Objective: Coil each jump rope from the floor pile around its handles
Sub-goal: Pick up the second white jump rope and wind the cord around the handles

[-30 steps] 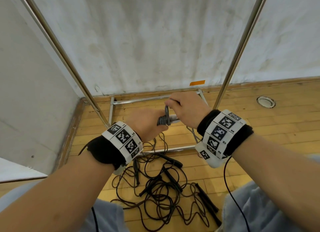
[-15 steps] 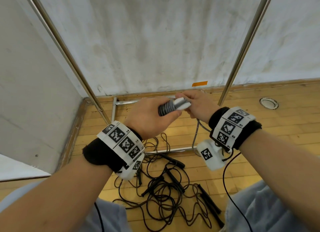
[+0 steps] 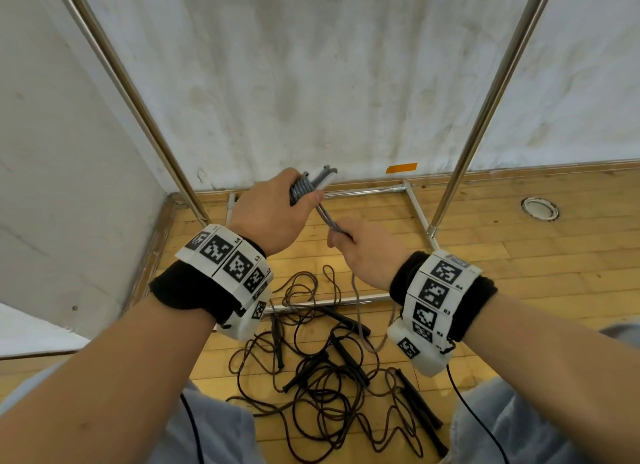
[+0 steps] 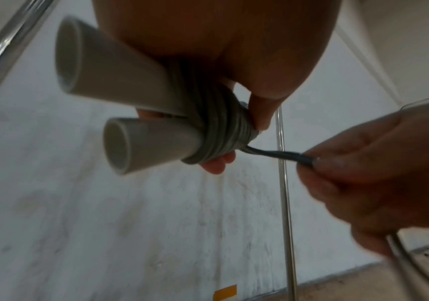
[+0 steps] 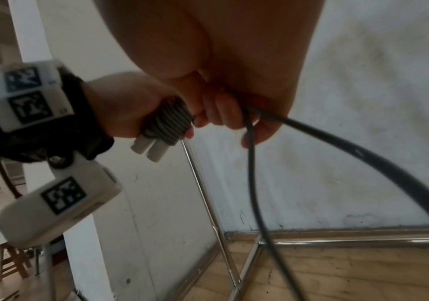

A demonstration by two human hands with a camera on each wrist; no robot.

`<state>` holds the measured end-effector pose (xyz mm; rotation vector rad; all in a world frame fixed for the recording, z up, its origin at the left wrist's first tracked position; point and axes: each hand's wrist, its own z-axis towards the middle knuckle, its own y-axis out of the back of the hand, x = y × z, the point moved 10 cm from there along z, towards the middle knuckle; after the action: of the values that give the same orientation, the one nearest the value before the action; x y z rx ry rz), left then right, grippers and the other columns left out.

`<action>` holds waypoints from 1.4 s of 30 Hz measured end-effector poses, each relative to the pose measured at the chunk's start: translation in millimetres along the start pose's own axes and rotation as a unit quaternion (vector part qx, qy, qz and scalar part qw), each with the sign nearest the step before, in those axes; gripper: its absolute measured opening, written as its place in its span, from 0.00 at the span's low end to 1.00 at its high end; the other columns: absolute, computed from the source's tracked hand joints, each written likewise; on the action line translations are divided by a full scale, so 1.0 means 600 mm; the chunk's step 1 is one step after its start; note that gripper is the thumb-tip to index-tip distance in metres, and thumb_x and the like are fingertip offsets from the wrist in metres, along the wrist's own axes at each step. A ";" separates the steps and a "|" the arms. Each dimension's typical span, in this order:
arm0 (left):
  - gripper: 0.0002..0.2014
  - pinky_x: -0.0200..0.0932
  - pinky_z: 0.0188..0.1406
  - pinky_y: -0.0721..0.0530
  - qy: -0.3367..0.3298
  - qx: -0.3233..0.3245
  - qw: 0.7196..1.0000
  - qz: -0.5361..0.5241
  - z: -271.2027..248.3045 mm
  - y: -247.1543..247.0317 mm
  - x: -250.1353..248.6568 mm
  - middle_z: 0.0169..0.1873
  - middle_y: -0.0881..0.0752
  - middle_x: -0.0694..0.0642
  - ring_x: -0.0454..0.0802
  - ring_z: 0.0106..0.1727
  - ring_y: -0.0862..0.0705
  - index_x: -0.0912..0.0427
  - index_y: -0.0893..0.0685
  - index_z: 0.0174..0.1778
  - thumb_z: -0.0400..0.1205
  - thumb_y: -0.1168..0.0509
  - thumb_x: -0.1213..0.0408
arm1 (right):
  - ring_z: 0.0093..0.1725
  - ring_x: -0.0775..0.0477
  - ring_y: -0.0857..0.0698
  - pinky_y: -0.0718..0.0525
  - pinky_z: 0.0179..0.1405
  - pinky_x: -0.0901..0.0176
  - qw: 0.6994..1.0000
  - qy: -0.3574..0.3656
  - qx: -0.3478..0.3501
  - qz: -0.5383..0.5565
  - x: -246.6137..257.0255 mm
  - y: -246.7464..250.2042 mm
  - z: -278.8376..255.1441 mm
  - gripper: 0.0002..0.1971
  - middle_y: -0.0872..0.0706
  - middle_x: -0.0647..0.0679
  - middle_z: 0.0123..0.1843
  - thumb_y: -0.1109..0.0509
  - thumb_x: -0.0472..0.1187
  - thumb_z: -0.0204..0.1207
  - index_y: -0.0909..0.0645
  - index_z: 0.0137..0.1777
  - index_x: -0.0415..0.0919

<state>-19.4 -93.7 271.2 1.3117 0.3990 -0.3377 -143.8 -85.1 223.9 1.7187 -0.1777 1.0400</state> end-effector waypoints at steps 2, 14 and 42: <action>0.14 0.42 0.23 0.34 0.005 0.017 0.998 0.056 0.002 -0.009 0.015 0.29 0.22 0.45 0.42 0.29 0.23 0.47 0.29 0.46 0.82 0.43 0.40 | 0.30 0.54 0.28 0.34 0.29 0.60 1.000 0.011 -0.010 -0.019 0.007 0.009 0.002 0.10 0.27 0.54 0.30 0.43 0.43 0.84 0.25 0.43 0.44; 0.14 0.43 0.33 0.31 -0.027 0.106 0.986 0.124 -0.009 -0.068 0.012 0.39 0.22 0.41 0.46 0.38 0.23 0.42 0.28 0.64 0.84 0.42 0.44 | 0.29 0.59 0.33 0.39 0.26 0.65 0.962 0.113 0.009 -0.249 0.044 0.027 -0.004 0.09 0.31 0.58 0.30 0.45 0.47 0.85 0.31 0.42 0.48; 0.05 0.52 0.40 0.15 -0.023 0.090 0.980 -0.174 -0.036 -0.046 -0.053 0.32 0.16 0.40 0.42 0.37 0.16 0.30 0.23 0.45 0.77 0.34 0.41 | 0.20 0.51 0.33 0.33 0.20 0.58 0.945 -0.011 -0.073 0.319 -0.030 0.067 0.026 0.14 0.27 0.53 0.19 0.42 0.42 0.85 0.19 0.42 0.37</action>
<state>-62.4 -78.2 257.6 1.4064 0.5698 -0.7093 -169.1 -121.2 238.7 1.5651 -0.8484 1.4296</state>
